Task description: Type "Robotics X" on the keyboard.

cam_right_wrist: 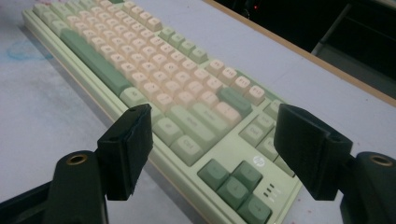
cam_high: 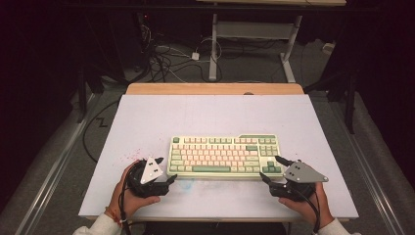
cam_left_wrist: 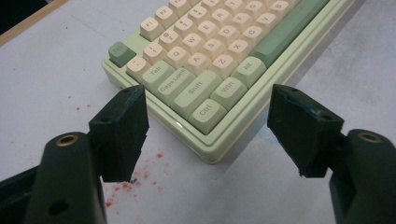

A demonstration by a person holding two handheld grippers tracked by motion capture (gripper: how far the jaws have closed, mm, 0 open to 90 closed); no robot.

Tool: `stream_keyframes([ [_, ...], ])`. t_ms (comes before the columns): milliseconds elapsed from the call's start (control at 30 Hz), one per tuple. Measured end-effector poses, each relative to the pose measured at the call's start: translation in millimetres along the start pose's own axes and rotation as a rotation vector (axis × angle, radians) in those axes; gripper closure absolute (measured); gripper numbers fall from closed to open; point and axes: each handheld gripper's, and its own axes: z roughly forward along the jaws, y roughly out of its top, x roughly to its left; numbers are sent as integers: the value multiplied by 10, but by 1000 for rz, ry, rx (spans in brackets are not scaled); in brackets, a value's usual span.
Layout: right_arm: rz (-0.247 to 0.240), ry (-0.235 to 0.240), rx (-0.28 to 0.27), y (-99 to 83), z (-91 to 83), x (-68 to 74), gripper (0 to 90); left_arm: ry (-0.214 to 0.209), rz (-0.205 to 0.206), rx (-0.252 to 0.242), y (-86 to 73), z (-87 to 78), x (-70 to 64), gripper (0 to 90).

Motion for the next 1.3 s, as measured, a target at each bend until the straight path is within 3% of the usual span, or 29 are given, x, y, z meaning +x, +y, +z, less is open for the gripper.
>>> stream_keyframes([
  [67, 1, 2, 3, -24, -7, 8, 280, -7, -3, -4, 29, 5, 6, 302],
  [167, 1, 2, 6, -39, -24, 17, 279, -9, 15, 5, 82, 27, 17, 404],
  [333, -1, 3, 6, -47, -40, 26, 279, -61, 11, 17, 194, 51, 46, 722],
  [467, -8, 6, 17, -63, -24, 37, 279, -100, 41, 46, 340, 116, 32, 870],
  [767, -22, 23, 31, -70, 24, 67, 280, -129, 68, 115, 584, 345, 6, 874],
  [967, -32, 34, 36, -72, 43, 81, 280, -155, 77, 120, 727, 493, 2, 874],
  [1300, -42, 50, 45, -87, 74, 98, 280, -160, 96, 150, 978, 765, -10, 874],
])
